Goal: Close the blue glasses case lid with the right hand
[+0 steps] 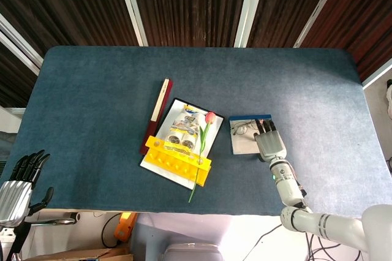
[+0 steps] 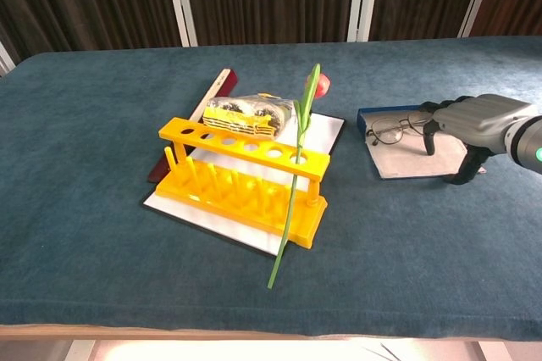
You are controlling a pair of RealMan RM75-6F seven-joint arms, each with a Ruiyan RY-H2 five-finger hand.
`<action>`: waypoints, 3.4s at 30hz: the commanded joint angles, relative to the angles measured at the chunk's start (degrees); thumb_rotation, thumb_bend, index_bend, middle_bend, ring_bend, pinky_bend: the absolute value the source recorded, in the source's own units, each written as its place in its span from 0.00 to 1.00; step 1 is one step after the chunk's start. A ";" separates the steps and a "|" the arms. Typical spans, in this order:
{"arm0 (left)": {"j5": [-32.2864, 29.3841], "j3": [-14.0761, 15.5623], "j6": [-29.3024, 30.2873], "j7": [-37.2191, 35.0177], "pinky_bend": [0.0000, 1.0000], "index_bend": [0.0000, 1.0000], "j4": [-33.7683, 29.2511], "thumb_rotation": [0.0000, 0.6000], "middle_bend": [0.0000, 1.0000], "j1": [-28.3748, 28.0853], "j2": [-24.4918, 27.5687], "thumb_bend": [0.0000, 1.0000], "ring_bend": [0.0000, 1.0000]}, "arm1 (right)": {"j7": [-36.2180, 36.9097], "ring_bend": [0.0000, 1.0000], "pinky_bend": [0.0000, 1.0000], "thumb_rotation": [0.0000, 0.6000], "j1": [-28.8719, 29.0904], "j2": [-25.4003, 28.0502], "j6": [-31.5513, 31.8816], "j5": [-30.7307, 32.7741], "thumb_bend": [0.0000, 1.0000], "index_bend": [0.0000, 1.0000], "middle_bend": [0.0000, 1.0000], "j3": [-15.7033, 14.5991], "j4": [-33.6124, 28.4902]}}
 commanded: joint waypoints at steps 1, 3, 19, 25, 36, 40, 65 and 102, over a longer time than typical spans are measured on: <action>0.04 0.03 0.02 -0.01 0.07 0.00 0.02 1.00 0.00 0.02 0.00 0.42 0.00 | 0.56 0.00 0.02 1.00 -0.03 0.59 0.20 -0.03 0.69 0.56 0.01 0.20 -0.55; 0.10 0.06 0.01 0.07 0.07 0.00 0.02 1.00 0.00 0.02 -0.03 0.42 0.00 | 0.80 0.00 0.02 1.00 0.10 0.81 0.08 0.26 0.70 0.56 0.01 0.40 -0.67; -0.02 -0.03 0.18 -0.07 0.07 0.00 0.08 1.00 0.00 0.15 0.00 0.42 0.00 | 2.82 0.00 0.02 1.00 2.10 0.33 -1.46 3.48 0.71 0.56 0.01 2.62 1.66; 0.11 -0.11 0.40 -0.29 0.07 0.00 0.21 1.00 0.00 0.16 -0.02 0.42 0.00 | 3.33 0.00 0.02 1.00 3.07 -0.49 -2.26 5.64 0.74 0.56 0.01 4.05 4.48; -0.28 -0.14 -0.21 0.02 0.07 0.00 0.12 1.00 0.00 0.02 0.00 0.42 0.00 | 4.04 0.00 0.02 1.00 4.74 -2.91 -4.30 7.56 0.71 0.58 0.04 4.89 10.31; -0.27 -0.12 -0.22 0.02 0.07 0.00 0.09 1.00 0.00 0.02 0.03 0.42 0.00 | 3.54 0.00 0.03 1.00 4.81 -3.23 -3.89 7.44 0.62 0.58 0.04 4.36 10.83; -0.13 -0.04 -0.62 0.01 0.07 0.00 0.17 1.00 0.00 -0.22 0.03 0.42 0.00 | 8.34 0.00 0.11 1.00 3.17 -3.49 0.10 1.93 0.57 0.71 0.16 6.13 11.10; -2.39 -0.57 -3.23 1.64 0.07 0.00 -0.01 1.00 0.00 -1.18 -0.47 0.42 0.00 | 8.15 0.00 0.11 1.00 11.19 -13.17 -11.78 12.54 0.57 0.72 0.16 15.83 40.67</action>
